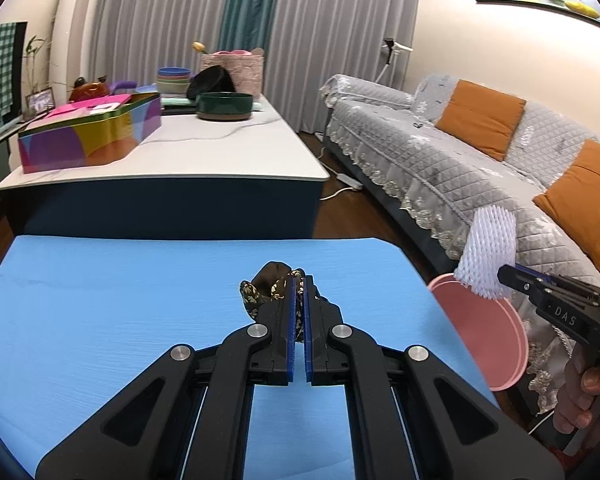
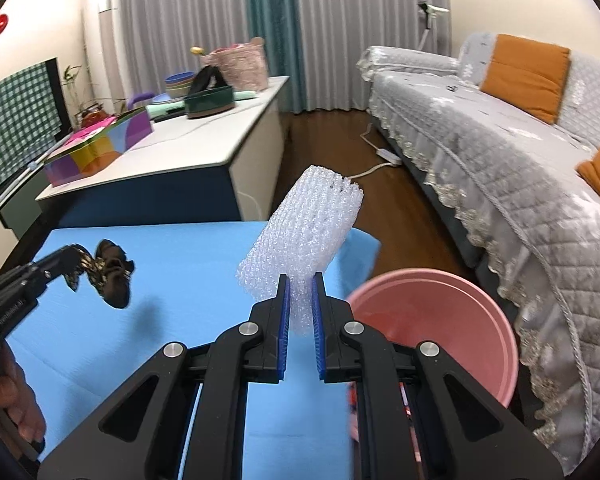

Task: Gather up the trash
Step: 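Carry the scrunchie with the left tool while the right tool carries the foam sleeve to the bin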

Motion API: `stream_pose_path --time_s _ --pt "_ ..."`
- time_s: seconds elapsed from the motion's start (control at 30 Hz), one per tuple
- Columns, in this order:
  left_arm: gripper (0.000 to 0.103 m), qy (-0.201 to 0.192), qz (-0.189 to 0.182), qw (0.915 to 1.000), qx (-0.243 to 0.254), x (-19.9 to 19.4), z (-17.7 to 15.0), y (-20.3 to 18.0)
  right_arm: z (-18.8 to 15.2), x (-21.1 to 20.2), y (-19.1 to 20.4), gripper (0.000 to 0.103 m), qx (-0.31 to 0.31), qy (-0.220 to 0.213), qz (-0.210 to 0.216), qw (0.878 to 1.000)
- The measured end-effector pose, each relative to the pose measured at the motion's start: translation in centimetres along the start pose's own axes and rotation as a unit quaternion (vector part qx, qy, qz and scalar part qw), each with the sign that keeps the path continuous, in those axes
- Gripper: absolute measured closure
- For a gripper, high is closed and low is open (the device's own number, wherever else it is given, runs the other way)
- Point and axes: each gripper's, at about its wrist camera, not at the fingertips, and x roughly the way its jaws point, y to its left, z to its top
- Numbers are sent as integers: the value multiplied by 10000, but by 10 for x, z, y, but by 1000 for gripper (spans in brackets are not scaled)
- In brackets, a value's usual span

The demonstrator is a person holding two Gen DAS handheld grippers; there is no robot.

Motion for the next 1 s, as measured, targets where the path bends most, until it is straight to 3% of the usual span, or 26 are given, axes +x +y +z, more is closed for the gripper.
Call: stream_pose_path --time_s 0.67,1.0 --pt "100 174 -929 9947 400 26 -6 -91 -31 -18 -109 92 662 164 -820 9943" --pt "100 281 -1363 9880 669 46 1 -144 -44 -9 -142 92 816 322 -1051 9906"
